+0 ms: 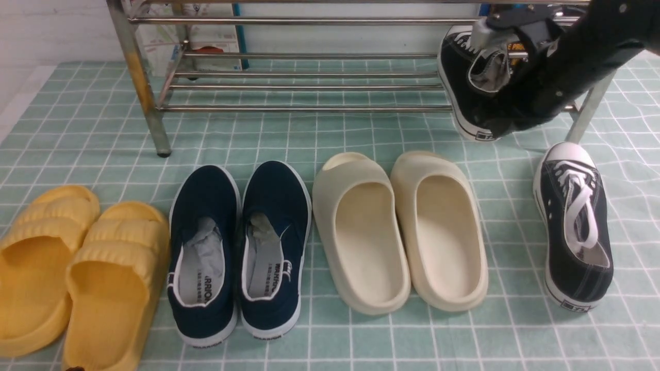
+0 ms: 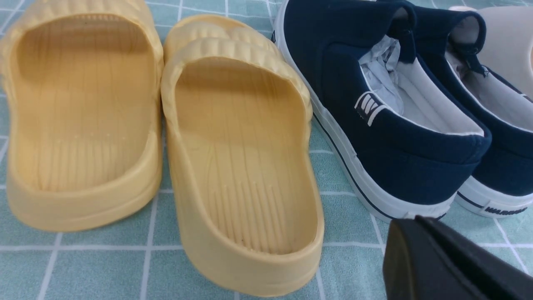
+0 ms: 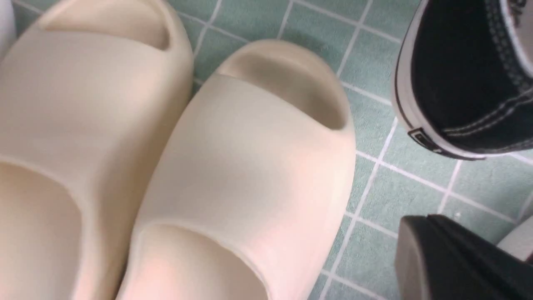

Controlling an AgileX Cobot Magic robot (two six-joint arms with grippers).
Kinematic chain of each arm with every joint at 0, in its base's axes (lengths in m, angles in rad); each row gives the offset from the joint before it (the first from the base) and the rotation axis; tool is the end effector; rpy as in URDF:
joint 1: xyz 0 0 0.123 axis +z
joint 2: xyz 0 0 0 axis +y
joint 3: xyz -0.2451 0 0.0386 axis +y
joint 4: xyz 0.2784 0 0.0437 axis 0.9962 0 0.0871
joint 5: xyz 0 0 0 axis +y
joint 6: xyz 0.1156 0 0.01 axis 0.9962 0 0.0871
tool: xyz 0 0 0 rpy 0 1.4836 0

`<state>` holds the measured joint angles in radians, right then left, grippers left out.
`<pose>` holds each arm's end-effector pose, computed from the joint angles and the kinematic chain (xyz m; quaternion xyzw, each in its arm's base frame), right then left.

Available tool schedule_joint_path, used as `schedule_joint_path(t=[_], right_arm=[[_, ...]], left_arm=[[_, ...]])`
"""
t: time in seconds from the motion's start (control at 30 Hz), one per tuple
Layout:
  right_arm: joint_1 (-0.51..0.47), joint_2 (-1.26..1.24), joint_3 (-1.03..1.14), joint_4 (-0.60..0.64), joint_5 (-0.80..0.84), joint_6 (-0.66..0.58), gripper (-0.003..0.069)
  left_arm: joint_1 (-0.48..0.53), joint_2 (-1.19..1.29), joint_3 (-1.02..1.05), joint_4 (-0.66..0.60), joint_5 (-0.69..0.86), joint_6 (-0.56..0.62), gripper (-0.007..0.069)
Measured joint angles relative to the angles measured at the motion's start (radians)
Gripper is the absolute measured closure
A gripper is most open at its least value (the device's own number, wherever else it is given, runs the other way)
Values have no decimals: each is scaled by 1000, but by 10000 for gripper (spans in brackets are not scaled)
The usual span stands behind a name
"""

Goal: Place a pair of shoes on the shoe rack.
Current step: Use the right arm to put a shoe into the shoe rack, then use the right arm to grab the shoe closest to it

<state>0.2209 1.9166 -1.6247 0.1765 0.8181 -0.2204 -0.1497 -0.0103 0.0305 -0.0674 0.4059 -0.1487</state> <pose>0.4448 0.1151 0.2044 -0.1703 0.9446 0.0783 0.2695 0.1411 -0.0244 0.1586 -0.0172 0.8158 -0.1143 0.5667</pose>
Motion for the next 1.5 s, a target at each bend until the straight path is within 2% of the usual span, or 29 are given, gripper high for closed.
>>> schedule_joint_path(t=[0.23, 0.4, 0.6, 0.67, 0.9, 1.03, 1.17, 1.23, 1.27, 1.37, 1.47, 1.5], right_arm=[[0, 85, 9, -117, -157, 2, 662], [0, 85, 10, -137, -289, 2, 661], [0, 88, 10, -137, -324, 2, 659], [0, 75, 10, -129, -293, 2, 659], [0, -187, 22, -62, 18, 10, 643], [0, -311, 105, -58, 73, 59, 627], [0, -472, 369, -78, 64, 170, 594], [0, -488, 425, -81, 51, 199, 585], [0, -499, 510, -82, 26, 256, 564], [0, -499, 586, -87, -7, 310, 515], [0, -466, 631, -123, -54, 348, 366], [0, -466, 632, -123, -54, 350, 366]], left_arm=[[0, 0, 0, 0, 0, 0, 614], [0, 0, 0, 0, 0, 0, 607], [0, 0, 0, 0, 0, 0, 603], [0, 0, 0, 0, 0, 0, 602], [0, 0, 0, 0, 0, 0, 594], [0, 0, 0, 0, 0, 0, 588], [0, 0, 0, 0, 0, 0, 582], [0, 0, 0, 0, 0, 0, 582], [0, 0, 0, 0, 0, 0, 579], [0, 0, 0, 0, 0, 0, 576], [0, 0, 0, 0, 0, 0, 573], [0, 0, 0, 0, 0, 0, 573]])
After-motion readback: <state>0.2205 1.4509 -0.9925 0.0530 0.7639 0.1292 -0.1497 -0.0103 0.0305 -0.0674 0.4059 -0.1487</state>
